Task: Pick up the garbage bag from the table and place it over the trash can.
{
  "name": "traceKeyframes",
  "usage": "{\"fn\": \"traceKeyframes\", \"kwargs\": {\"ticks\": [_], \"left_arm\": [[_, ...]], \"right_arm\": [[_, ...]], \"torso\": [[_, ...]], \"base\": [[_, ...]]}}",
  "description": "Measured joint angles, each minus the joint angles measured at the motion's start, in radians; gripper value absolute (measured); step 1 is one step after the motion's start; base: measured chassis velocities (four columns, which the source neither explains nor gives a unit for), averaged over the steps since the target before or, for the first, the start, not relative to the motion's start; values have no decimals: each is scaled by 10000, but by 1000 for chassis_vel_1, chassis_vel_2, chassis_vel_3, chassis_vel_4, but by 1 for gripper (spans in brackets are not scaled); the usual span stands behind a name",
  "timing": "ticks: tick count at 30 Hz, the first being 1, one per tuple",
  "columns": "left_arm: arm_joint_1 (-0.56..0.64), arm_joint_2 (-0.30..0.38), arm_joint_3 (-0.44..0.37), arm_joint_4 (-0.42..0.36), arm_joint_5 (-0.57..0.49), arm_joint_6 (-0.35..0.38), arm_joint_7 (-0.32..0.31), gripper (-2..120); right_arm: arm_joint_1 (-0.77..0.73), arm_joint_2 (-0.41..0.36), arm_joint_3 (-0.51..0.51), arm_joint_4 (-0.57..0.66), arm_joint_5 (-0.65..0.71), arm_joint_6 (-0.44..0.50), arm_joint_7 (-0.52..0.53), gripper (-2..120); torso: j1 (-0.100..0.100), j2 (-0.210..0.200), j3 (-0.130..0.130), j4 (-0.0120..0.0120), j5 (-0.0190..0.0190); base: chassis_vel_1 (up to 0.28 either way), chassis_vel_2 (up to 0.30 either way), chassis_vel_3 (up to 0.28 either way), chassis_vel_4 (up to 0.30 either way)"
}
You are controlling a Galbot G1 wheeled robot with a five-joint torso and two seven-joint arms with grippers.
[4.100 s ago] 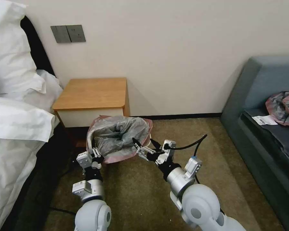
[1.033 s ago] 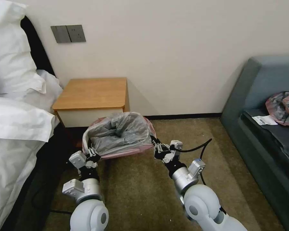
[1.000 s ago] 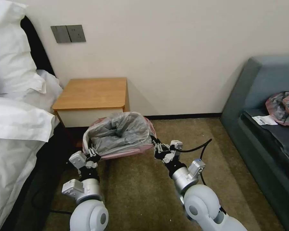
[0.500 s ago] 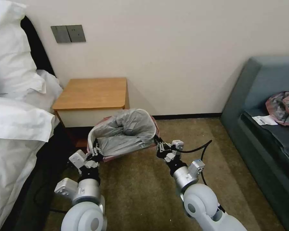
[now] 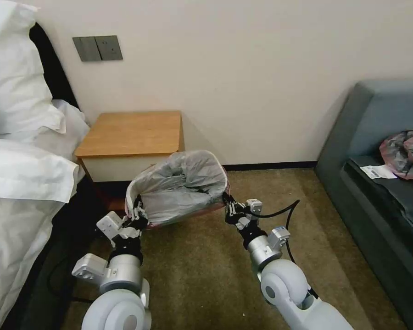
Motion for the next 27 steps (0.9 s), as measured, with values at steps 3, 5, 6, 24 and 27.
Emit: {"fn": "traceKeyframes", "kwargs": {"ticks": [3, 5, 6, 24, 27], "left_arm": [[0, -25, -23, 0, -37, 20, -10, 7], [1, -32, -45, 0, -56, 24, -19, 7], [1, -33, -54, 0, -66, 27, -24, 7], [-241, -19, -316, 350, -23, 19, -78, 7], [-303, -13, -352, 483, -12, 12, -102, 7]], "right_arm": [[3, 6, -5, -156, -163, 83, -20, 0], [-2, 11, -4, -234, -238, 127, -30, 0], [-7, 16, -4, -276, -271, 145, -34, 0], [-648, -115, 234, 7, -1187, 556, -598, 35], [-832, -160, 352, 138, -1345, 679, -746, 45]], "torso": [[0, 0, 0, 0, 0], [0, 0, 0, 0, 0], [0, 0, 0, 0, 0], [0, 0, 0, 0, 0], [0, 0, 0, 0, 0]], "base": [[0, 0, 0, 0], [0, 0, 0, 0], [0, 0, 0, 0], [0, 0, 0, 0], [0, 0, 0, 0]]}}
